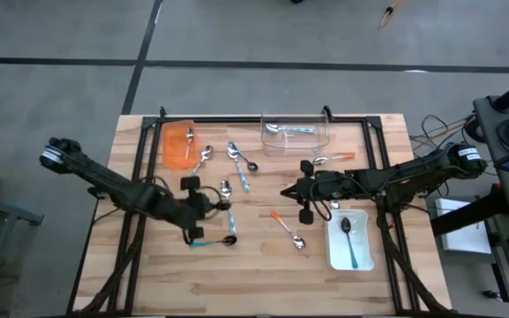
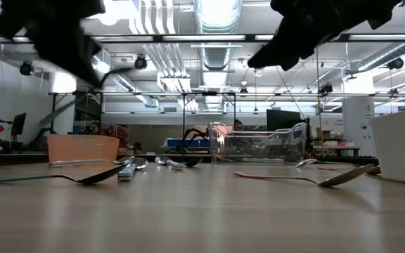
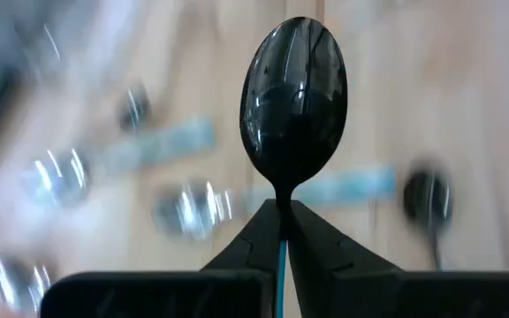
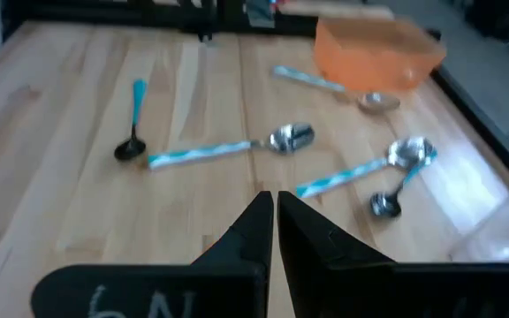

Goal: Sort silverware by color (type)
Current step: Put the blue spoon into the white bin

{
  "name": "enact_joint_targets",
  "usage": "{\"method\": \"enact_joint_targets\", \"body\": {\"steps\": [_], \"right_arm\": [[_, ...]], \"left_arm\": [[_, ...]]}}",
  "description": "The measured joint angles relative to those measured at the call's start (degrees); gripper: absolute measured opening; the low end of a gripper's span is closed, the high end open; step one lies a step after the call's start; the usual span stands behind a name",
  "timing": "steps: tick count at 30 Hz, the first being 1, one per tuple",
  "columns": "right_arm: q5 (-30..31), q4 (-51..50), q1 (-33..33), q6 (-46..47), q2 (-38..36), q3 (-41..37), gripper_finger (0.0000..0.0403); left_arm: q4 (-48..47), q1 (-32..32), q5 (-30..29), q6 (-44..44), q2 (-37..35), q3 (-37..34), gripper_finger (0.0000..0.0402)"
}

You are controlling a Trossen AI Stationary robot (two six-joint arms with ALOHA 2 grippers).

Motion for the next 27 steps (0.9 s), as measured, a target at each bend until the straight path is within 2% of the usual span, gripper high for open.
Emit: {"method": "enact_joint_targets", "body": {"steps": [6, 11, 16, 22, 27], "right_arm": [[0.1, 10.2, 0.0, -3.7, 3.3, -0.1, 0.0013], [4.0, 23.1, 0.0, -5.4, 8.4, -0.1, 0.0013], [6.3, 36.5, 0.0, -5.7, 14.4, -0.1, 0.0013], [0.8, 51.1, 0.0, -6.6, 20.0, -0.1, 0.0013], [-0.6, 57.1, 0.0, -1.9, 21.4, -0.1, 0.0013]], "left_arm": [[21.3, 1.2, -1.2, 18.2, -5.7, 0.0, 0.0], [32.9, 1.9, -1.1, 28.6, -5.2, -0.2, 0.0], [38.1, 2.5, -0.1, 32.7, -2.9, -0.3, 0.0], [43.8, 3.4, 9.8, 34.3, -0.5, -0.3, 0.0], [46.2, 3.5, 12.5, 35.8, 1.3, -0.3, 0.0]]}}
